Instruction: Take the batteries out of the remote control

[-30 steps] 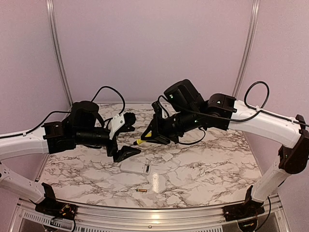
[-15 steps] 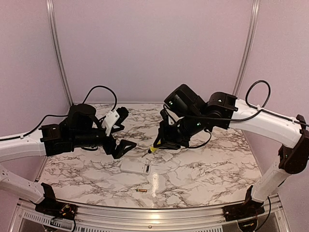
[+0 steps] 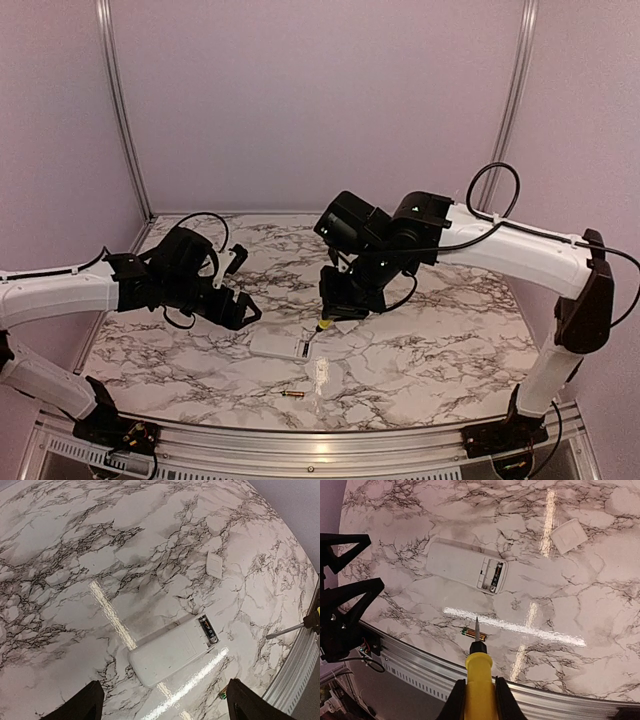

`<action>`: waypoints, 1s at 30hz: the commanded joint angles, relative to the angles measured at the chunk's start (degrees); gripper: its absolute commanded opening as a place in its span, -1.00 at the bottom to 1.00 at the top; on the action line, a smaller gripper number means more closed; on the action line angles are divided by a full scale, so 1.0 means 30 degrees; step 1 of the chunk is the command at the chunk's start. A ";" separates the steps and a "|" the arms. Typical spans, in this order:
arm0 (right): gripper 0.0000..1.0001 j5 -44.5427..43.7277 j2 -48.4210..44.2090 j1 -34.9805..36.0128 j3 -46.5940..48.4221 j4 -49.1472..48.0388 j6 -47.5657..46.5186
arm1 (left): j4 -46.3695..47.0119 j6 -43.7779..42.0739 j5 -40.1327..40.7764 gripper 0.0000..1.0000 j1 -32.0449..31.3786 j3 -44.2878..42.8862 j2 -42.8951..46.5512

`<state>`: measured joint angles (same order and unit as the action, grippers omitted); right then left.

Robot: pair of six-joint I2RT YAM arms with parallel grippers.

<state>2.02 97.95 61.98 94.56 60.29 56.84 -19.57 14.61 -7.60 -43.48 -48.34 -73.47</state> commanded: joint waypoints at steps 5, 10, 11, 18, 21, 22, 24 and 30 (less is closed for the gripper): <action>-1.00 -0.0585 0.2347 -0.0033 0.2318 0.1200 0.0250 | -0.0944 0.2278 -0.1945 0.62 0.0307 0.0135 -0.2366; -1.00 -0.0586 0.2807 -0.0052 0.2890 0.1760 -0.0044 | -0.0899 0.3197 -0.2768 0.61 0.0432 -0.0064 -0.3927; -1.00 -0.0586 0.2737 -0.0061 0.2813 0.1758 -0.0056 | -0.1003 0.3213 -0.2946 0.60 0.0458 -0.0262 -0.4345; -1.00 -0.0586 0.1743 -0.0247 0.1644 0.1729 -0.0166 | -0.1254 0.3733 -0.3582 0.58 0.0463 -0.1389 -0.6649; -1.00 -0.1208 0.1198 -0.0366 0.1023 0.1623 -0.0091 | -0.0855 0.3851 -0.4071 0.54 0.0477 -0.1520 -0.7305; -1.00 -0.1220 0.1006 -0.0368 0.0866 0.1613 -0.0081 | -0.0756 0.3907 -0.4230 0.53 0.0475 -0.1524 -0.7495; -1.00 -0.1272 0.0688 -0.0425 0.0593 0.1612 -0.0100 | -0.0531 0.4052 -0.4525 0.50 0.0462 -0.1553 -0.7763; -1.00 -0.1445 -0.0017 -0.0565 -0.0166 0.1725 -0.0065 | -0.0054 0.4945 -0.6046 0.41 0.0470 -0.1800 -0.8315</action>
<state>-0.67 99.96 60.82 95.15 64.66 56.75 -21.43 27.33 -21.58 -42.30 -51.94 -96.79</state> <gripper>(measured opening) 0.159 0.721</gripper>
